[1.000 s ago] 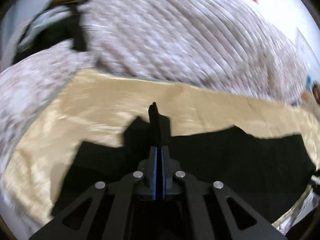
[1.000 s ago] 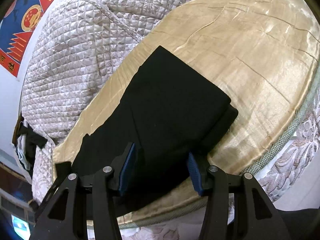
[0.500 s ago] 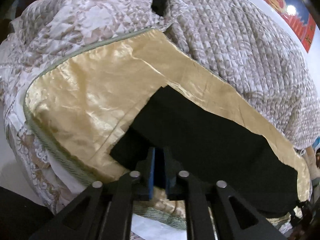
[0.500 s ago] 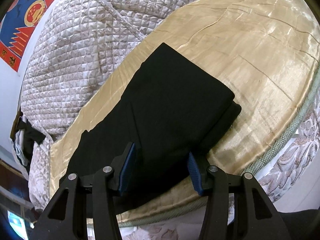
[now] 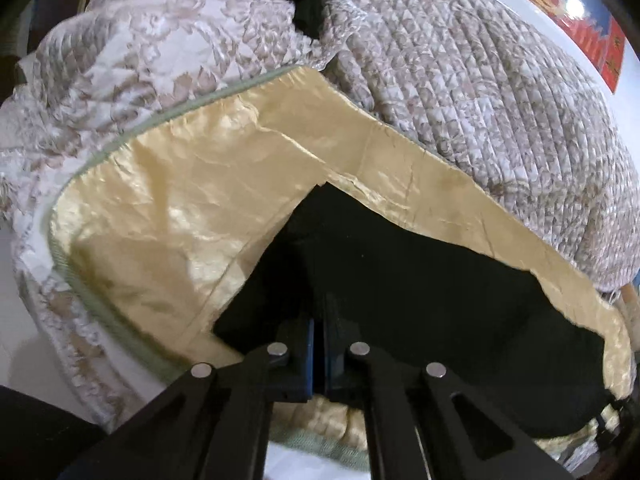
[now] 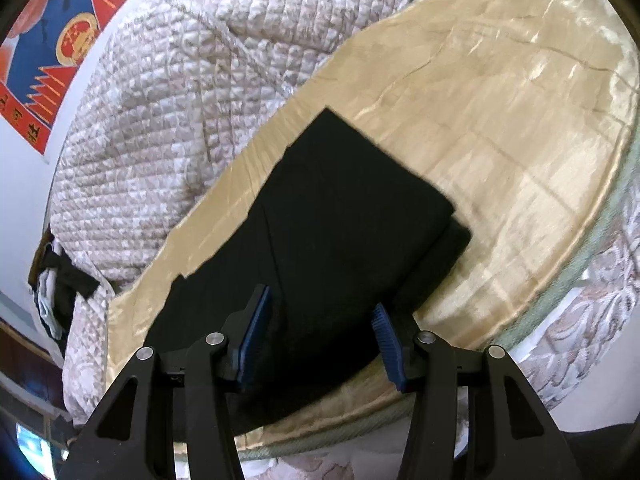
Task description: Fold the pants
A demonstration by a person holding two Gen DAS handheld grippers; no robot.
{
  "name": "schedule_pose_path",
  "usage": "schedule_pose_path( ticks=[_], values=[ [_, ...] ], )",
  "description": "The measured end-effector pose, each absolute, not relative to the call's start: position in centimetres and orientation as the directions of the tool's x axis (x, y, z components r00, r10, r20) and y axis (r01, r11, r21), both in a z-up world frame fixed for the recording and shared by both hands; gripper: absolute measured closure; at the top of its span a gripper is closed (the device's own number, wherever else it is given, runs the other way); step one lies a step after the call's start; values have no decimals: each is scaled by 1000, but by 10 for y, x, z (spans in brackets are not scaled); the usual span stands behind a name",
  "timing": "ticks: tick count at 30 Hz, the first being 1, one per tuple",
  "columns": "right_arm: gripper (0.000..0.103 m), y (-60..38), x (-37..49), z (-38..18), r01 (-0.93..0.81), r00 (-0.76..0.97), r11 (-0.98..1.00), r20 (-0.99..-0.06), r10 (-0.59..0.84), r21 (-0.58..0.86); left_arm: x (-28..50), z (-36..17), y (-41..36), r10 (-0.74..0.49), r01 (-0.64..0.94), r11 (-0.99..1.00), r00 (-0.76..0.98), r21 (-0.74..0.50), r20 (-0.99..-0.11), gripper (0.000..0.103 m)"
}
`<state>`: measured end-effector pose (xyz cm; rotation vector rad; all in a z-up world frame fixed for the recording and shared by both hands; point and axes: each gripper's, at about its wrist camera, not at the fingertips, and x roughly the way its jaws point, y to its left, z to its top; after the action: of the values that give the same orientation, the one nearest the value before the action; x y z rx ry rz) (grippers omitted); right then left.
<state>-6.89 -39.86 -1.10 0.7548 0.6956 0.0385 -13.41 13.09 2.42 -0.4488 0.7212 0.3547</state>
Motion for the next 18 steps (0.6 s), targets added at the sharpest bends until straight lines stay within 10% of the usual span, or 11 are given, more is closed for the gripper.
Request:
schedule_pose_path(
  ticks=[10, 12, 13, 18],
  values=[
    [53, -407, -72, -9, 239, 799, 728, -556, 229, 643, -130, 21, 130, 179, -464, 860, 663, -212, -727, 98],
    [67, -407, -70, -9, 249, 789, 740, -574, 218, 624, -130, 23, 129, 186, -461, 864, 664, -201, -724, 98],
    [94, -408, -68, -10, 260, 783, 746, -586, 208, 613, -130, 23, 129, 188, -461, 865, 663, -197, -724, 98],
    [95, -409, -80, 3, 245, 814, 741, -548, 193, 625, -135, 31, 130, 204, -459, 870, 668, -180, -716, 98]
  ],
)
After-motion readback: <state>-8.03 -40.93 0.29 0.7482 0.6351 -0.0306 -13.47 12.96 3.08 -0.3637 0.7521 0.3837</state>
